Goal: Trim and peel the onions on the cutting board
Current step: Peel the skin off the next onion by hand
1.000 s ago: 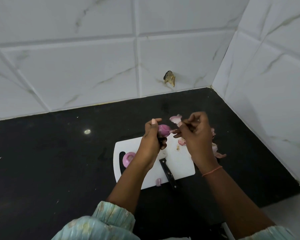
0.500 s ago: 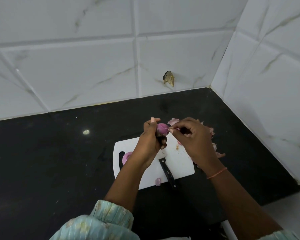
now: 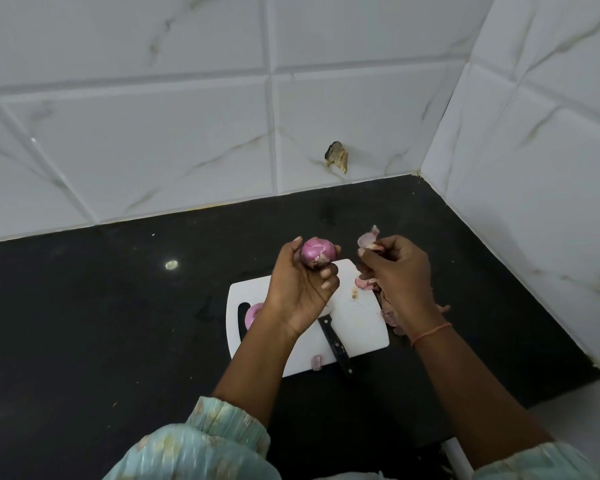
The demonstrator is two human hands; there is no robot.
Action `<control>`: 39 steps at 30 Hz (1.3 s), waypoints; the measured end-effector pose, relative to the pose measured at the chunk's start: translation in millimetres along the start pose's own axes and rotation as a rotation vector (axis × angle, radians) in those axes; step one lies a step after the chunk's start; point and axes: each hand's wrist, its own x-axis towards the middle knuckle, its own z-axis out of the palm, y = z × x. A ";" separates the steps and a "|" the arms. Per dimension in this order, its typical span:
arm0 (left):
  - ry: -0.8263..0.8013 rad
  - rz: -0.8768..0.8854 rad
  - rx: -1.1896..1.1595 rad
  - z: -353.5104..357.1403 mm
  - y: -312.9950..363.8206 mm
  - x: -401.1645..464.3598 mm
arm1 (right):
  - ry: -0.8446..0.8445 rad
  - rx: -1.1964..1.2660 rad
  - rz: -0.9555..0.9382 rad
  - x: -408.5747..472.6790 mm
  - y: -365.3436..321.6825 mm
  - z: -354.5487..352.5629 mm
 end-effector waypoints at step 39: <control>0.065 0.484 0.823 -7.4 -7.2 4.2 | -0.066 -0.286 -0.752 -21.7 -8.1 12.9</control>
